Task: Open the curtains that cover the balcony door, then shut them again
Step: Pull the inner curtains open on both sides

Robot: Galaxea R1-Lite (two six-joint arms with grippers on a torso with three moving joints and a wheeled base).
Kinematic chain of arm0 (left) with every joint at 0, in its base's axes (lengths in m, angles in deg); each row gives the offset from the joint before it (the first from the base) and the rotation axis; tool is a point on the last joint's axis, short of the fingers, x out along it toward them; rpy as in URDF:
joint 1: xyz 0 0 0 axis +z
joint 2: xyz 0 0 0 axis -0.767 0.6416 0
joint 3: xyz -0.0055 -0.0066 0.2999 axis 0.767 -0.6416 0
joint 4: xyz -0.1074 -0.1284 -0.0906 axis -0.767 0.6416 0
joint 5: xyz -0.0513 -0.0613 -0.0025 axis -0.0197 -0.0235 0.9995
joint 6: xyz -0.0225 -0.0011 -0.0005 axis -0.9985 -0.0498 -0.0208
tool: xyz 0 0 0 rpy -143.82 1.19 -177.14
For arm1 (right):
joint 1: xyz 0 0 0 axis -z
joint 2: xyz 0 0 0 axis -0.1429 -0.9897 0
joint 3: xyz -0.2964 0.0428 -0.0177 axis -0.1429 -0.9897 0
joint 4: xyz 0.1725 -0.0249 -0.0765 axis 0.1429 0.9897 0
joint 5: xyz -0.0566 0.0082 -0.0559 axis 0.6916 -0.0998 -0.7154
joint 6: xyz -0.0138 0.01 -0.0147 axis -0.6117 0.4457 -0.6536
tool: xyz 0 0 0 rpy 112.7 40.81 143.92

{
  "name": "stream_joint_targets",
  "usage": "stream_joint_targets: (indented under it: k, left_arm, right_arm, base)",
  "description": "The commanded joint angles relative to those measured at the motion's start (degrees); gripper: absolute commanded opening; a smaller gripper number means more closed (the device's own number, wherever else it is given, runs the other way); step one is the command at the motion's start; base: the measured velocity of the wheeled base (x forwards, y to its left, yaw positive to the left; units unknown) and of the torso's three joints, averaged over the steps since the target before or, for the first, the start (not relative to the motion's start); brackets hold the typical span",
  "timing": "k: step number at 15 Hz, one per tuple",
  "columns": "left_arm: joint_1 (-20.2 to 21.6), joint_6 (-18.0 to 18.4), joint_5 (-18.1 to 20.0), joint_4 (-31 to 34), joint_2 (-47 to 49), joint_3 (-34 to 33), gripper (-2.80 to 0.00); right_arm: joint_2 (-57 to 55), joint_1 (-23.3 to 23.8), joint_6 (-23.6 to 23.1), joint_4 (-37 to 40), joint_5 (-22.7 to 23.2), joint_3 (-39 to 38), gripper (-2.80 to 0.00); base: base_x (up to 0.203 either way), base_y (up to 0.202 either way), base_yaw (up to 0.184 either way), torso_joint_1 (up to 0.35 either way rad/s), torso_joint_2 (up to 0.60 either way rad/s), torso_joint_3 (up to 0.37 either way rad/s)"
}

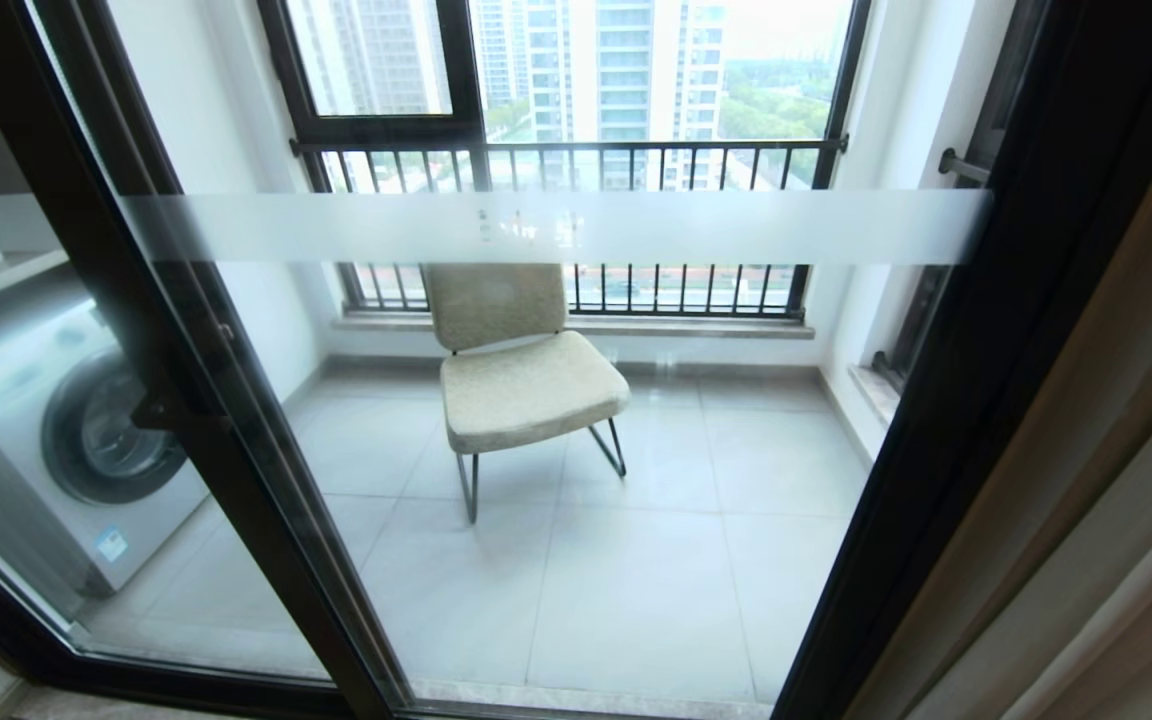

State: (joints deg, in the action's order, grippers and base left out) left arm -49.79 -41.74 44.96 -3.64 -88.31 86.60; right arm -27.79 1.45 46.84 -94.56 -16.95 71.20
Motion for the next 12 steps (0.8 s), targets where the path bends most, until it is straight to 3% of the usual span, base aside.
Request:
stream_joint_targets:
  k: [1,4,7,8,12]
  left_arm:
    - [0.06,-0.04,-0.02,-0.02,0.04,-0.02,-2.8]
    - [0.02,-0.04,-0.02,-0.02,-0.01,0.0,-2.8]
    - [0.04,-0.04,-0.02,-0.02,0.0,0.02,-2.8]
    - [0.04,-0.04,-0.02,-0.02,0.04,-0.02,-2.8]
    - [-0.03,-0.04,-0.02,-0.02,0.04,0.06,-2.8]
  right_arm:
    - [-5.51,7.7,-1.3,0.6,0.26,4.35,-2.8]
    - [-8.04,15.07,-2.5,3.28,3.1,9.05,-2.8]
    - [-8.47,15.47,-2.57,6.21,3.44,11.64,-2.8]
    - [-8.55,15.47,-2.48,6.3,3.44,11.67,0.0]
    - [-8.28,15.73,-3.78,6.54,3.35,12.63,0.0]
  base:
    - [0.0,0.0,0.0,0.0,0.0,0.0]
    - [0.0,0.0,0.0,0.0,0.0,0.0]
    - [0.0,0.0,0.0,0.0,0.0,0.0]
    - [0.0,0.0,0.0,0.0,0.0,0.0]
    - [0.0,0.0,0.0,0.0,0.0,0.0]
